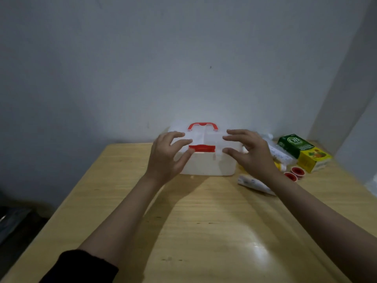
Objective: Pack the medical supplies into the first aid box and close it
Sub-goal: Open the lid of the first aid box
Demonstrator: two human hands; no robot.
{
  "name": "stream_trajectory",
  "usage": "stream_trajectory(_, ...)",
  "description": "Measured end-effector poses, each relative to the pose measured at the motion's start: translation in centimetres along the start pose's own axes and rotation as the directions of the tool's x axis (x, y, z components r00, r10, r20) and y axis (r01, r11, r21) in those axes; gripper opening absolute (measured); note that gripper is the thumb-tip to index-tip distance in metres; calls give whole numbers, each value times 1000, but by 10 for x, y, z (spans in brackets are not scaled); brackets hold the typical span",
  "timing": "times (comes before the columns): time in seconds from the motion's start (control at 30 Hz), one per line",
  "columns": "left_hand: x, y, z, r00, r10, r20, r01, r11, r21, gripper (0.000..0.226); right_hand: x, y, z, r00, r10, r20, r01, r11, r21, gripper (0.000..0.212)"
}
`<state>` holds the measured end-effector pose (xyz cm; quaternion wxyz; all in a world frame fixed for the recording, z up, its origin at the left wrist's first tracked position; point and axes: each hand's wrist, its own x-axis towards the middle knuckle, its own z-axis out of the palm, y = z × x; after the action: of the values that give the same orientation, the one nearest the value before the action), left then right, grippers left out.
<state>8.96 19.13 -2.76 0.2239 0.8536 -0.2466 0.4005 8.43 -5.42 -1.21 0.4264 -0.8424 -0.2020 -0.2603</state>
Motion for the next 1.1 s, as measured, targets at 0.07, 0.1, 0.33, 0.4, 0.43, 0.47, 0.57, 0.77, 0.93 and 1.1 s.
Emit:
stream_trajectory(0.07, 9, 5, 1, 999, -39, -4, 38, 998, -44, 28, 3, -5, 1, 998, -23, 50, 25, 998, -52, 29)
stream_trajectory(0.1, 13, 7, 3, 998, -68, 3, 68, 995, -70, 28, 4, -7, 1, 998, -18, 68, 22, 998, -65, 25)
stream_trajectory(0.33, 16, 12, 12, 955, -293, 45, 297, 941, -165, 44, 1, -8, 13, 988, -24, 154, 50, 985, -167, 25)
stream_trajectory(0.4, 11, 14, 15, 914, -396, 90, 403, 912, -83, 61, 0, -6, 15, 989, -29, 148, 57, 981, -185, 29)
stream_trajectory(0.43, 9, 15, 17, 876, -467, 122, 474, 879, -43, 75, -1, -5, 16, 990, -34, 140, 62, 978, -198, 30)
stream_trajectory(0.47, 7, 16, 17, 827, -541, 155, 551, 834, -30, 89, -2, -4, 18, 990, -40, 133, 68, 975, -212, 31)
stream_trajectory(0.57, 4, 16, 19, 730, -648, 219, 682, 711, -171, 111, -3, -2, 20, 991, -58, 120, 84, 969, -231, 33)
stream_trajectory(0.77, -1, 15, 21, 721, -661, 211, 693, 681, -234, 122, 1, -3, 20, 992, -103, 75, 118, 969, -218, 34)
stream_trajectory(0.93, -2, 15, 17, 692, -675, 255, 721, 633, -281, 127, 12, -11, 18, 992, -126, 4, 124, 965, -232, 36)
stream_trajectory(1.1, -12, 16, 14, 693, -671, 264, 720, 625, -303, 116, 40, -24, 9, 993, -102, -50, 91, 977, -192, 32)
